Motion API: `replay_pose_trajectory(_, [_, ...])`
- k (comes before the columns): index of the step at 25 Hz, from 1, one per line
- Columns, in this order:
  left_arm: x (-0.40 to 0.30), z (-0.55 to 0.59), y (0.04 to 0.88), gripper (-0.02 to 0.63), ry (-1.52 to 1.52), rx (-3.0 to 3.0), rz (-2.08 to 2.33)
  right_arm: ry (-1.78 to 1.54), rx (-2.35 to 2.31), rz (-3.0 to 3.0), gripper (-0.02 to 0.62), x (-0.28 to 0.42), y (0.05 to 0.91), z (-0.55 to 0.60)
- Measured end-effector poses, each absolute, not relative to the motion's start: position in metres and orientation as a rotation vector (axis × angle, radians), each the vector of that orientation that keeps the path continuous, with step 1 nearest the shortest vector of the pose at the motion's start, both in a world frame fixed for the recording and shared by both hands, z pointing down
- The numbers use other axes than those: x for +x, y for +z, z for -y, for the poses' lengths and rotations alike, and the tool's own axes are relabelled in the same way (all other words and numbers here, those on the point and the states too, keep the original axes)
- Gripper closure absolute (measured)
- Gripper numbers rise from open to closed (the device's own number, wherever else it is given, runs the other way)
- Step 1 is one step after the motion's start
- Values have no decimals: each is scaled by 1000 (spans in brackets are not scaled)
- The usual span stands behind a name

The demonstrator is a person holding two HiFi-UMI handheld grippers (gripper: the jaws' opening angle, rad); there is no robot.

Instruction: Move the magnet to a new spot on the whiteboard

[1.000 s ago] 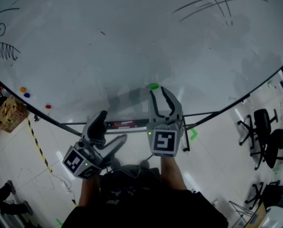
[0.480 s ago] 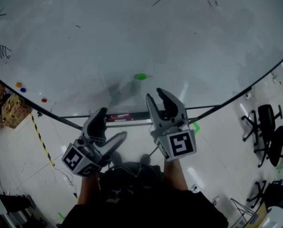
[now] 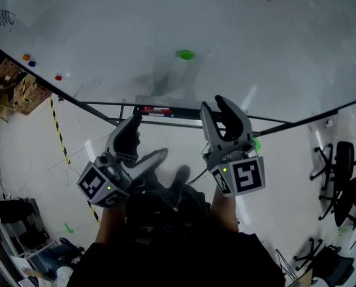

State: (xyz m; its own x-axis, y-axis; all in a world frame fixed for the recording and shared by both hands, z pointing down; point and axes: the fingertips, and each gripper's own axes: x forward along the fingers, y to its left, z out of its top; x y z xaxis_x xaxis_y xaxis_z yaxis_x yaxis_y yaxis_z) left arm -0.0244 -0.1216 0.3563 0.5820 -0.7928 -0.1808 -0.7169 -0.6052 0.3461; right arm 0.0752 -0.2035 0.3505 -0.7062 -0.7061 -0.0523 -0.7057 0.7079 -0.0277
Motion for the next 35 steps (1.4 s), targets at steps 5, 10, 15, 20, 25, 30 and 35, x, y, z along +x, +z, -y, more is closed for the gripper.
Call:
replay_pose_trajectory(5, [-24,106,353,202,-468,2574,1283,-22,-1131,-2857,442,73,350,189])
replay_pose_trajectory(10, [-29,93,343,202,-519,2621,1231,9,-1121,-2843,442,67,337,168])
replay_pose_trajectory(15, [-59,63,343,201,-573,2618,1188,24,-1163,-2856,442,43,334,138])
replay_pose_trajectory(20, [-95,28,349,201,-636,2598,1127,53,-1219,-2889,443,10,334,91])
replay_pose_trajectory(25, [-111,-5,362,201,-677,2581,1026,34,-1294,-2898,448,-3,343,48])
replay_pose_trajectory(30, [-110,-23,363,202,-708,2576,955,29,-1335,-2901,455,-3,342,21])
replay_pose_trajectory(35, [-97,-42,345,201,-720,2621,977,34,-1256,-2884,475,8,328,6])
